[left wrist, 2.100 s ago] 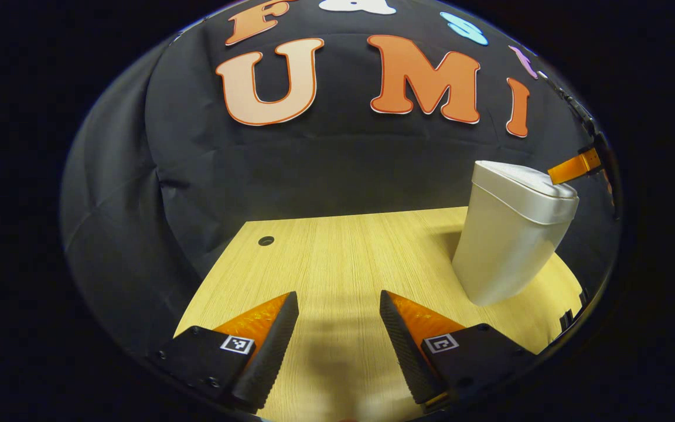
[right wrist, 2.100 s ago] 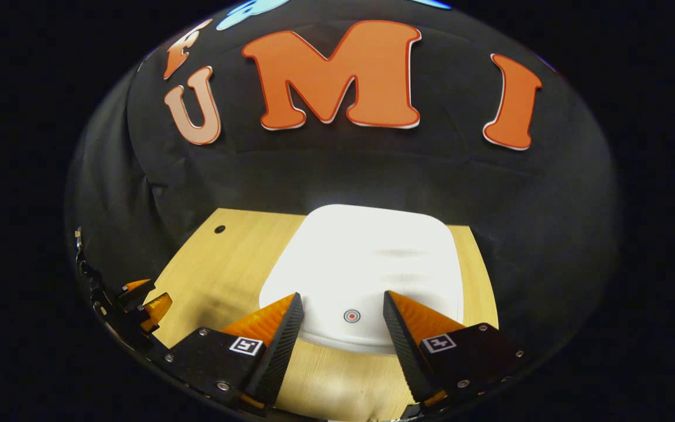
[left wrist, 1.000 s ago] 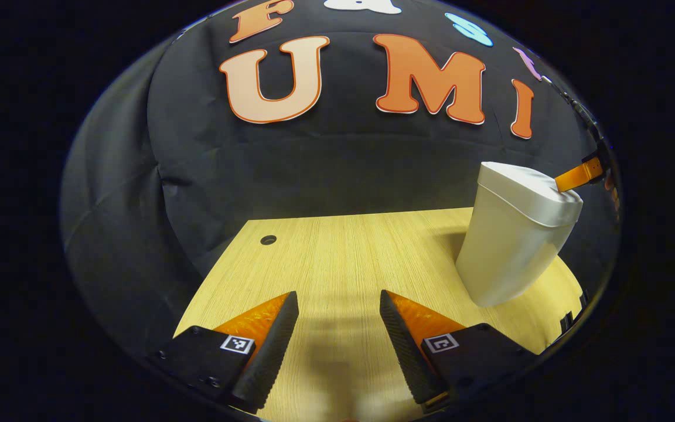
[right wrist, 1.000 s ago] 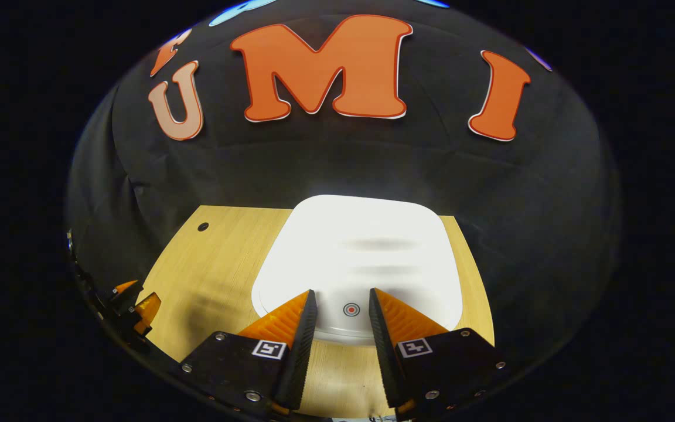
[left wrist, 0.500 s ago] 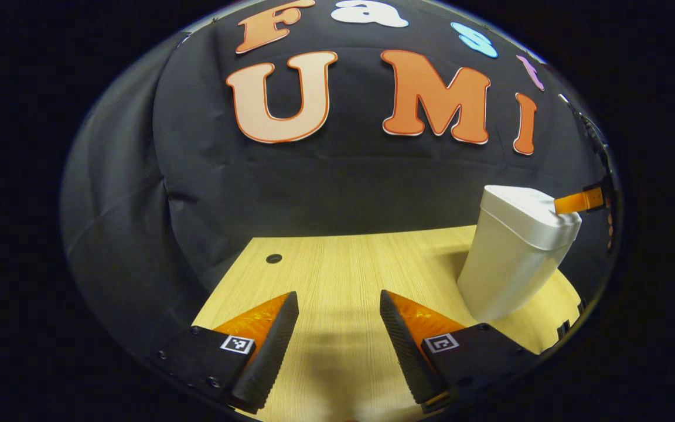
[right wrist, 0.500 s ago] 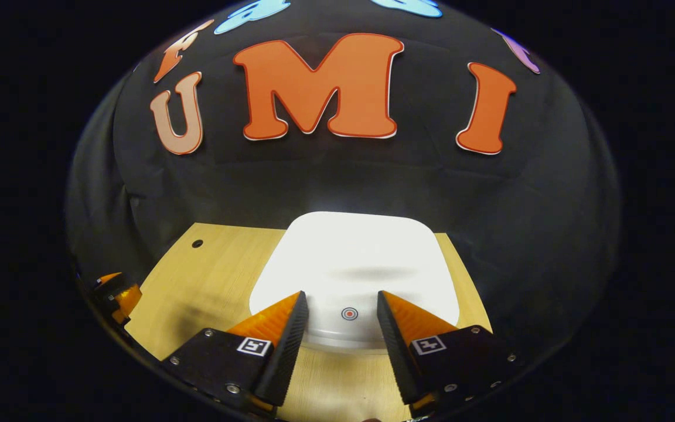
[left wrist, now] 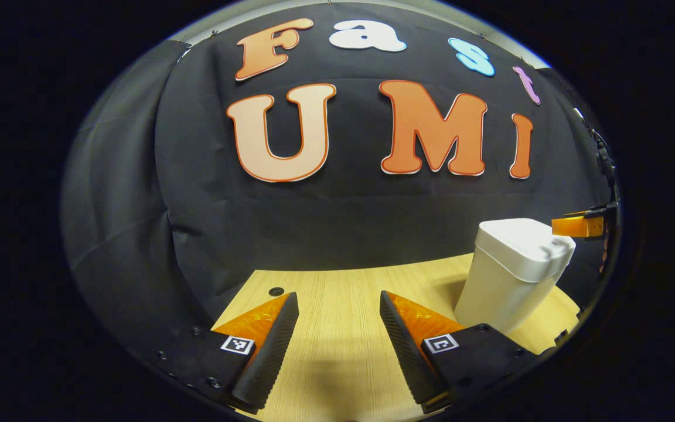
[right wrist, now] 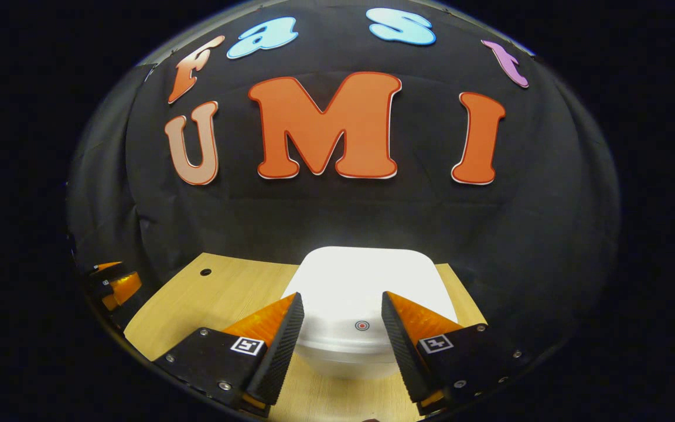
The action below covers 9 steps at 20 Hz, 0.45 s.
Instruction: Press the lid of the desktop garbage bin to open it, pick up the crumpled paper on the desktop and throw it into the bin, then pick up the pop can on the desktop and drop it into the bin, and finally close the garbage bin lid.
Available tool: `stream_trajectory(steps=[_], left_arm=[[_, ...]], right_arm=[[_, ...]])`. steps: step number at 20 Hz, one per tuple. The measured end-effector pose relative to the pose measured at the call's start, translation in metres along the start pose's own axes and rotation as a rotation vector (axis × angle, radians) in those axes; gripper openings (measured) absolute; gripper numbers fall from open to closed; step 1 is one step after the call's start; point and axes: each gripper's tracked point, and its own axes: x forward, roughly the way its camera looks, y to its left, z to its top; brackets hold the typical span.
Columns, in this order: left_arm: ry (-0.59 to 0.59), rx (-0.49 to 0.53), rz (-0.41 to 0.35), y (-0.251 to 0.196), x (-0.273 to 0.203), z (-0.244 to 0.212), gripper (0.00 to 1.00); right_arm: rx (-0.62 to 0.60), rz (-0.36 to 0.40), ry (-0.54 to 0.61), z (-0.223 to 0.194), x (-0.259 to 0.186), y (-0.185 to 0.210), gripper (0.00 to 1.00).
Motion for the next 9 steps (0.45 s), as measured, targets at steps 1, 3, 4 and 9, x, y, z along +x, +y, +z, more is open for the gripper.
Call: stream_trajectory(steps=[1, 3, 4, 9], left_arm=[[-0.026, -0.004, 0.008, 0.001, -0.003, 0.007, 0.90], [-0.089, -0.017, 0.018, 0.001, -0.005, 0.027, 0.89], [-0.113, -0.022, 0.022, 0.001, -0.007, 0.035, 0.88], [-0.193, -0.042, 0.041, -0.004, -0.008, 0.063, 0.90]], right_arm=[[-0.001, 0.007, -0.021, 0.003, -0.003, 0.004, 0.81], [0.005, 0.021, -0.060, 0.009, -0.009, 0.011, 0.81], [0.009, 0.023, -0.071, 0.010, -0.011, 0.013, 0.81], [0.035, 0.050, -0.112, 0.011, -0.017, 0.025, 0.81]])
